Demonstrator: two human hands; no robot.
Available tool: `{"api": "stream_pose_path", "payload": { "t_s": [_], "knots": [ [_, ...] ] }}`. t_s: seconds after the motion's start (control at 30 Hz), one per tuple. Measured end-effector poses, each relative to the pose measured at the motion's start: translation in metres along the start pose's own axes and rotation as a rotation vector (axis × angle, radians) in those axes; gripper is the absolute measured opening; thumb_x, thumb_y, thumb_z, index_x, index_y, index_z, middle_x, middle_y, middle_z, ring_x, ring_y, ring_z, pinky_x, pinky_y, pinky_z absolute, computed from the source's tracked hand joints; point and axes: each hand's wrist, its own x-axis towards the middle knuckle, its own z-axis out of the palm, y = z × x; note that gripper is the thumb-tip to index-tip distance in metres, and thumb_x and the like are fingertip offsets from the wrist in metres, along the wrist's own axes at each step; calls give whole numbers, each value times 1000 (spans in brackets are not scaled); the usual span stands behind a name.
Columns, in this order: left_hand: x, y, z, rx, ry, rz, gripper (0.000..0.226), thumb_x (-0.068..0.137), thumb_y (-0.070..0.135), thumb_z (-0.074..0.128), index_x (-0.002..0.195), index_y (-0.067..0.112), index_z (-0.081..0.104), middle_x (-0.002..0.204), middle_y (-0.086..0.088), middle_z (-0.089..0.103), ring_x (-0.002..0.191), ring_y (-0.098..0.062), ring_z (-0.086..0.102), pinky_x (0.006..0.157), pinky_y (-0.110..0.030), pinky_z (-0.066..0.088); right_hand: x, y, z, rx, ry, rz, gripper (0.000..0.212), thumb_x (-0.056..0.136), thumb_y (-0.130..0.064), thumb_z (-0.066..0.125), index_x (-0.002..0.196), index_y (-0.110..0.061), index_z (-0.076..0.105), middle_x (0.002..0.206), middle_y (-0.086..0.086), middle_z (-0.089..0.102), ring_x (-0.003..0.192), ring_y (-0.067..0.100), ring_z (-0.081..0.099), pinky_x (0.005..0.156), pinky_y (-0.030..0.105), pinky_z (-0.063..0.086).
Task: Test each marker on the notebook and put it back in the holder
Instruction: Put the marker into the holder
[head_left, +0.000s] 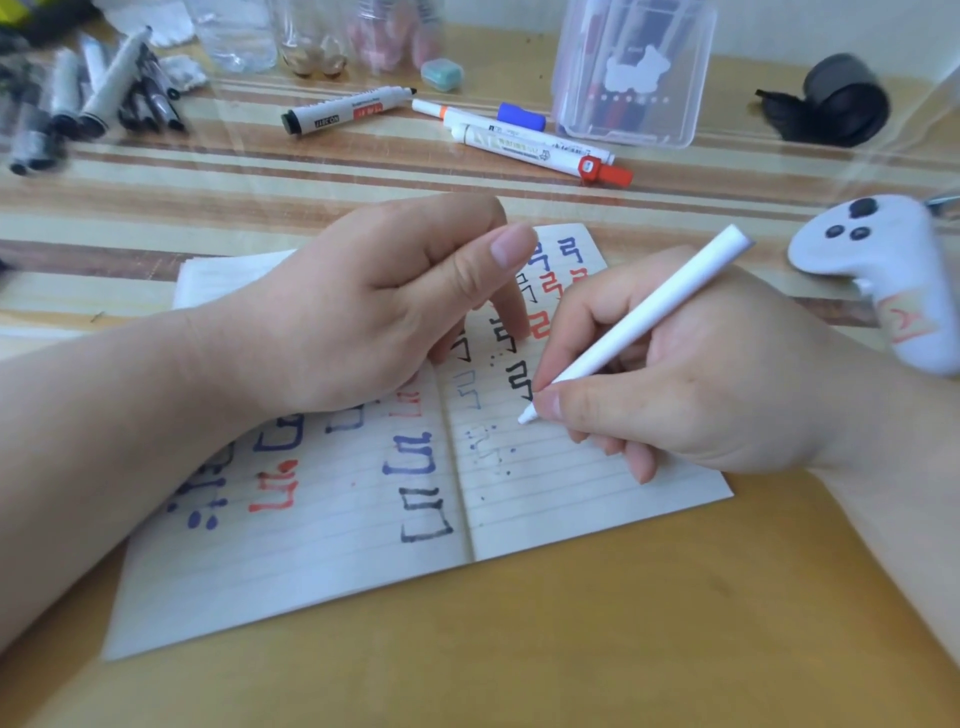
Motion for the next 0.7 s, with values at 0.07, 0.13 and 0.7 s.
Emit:
{"api": "stream_pose_path", "payload": {
  "t_s": [0.07,0.13,0.7],
  "knots": [
    [1,-2,0,11,1,-9,29,106,29,45,84,15,58,68,-7,58,44,0,48,46,-7,36,0,1,-1,-9,13,6,9,79,-7,75,72,-10,70,58,7,67,42,23,63,39,34,51],
    [2,-4,0,38,1,-15,31,107,29,45,85,13,60,67,-5,59,44,-1,49,46,-7,36,0,2,-1,-21,29,12,12,80,-4,74,71,-10,69,58,9,67,42,25,63,39,36,52],
    [1,-3,-6,164,-19,36,43,106,39,43,86,10,69,58,7,56,44,-4,52,45,-6,34,0,1,0,25,-52,9,8,79,-10,79,75,-13,73,60,7,70,49,19,65,43,31,53]
  ]
}}
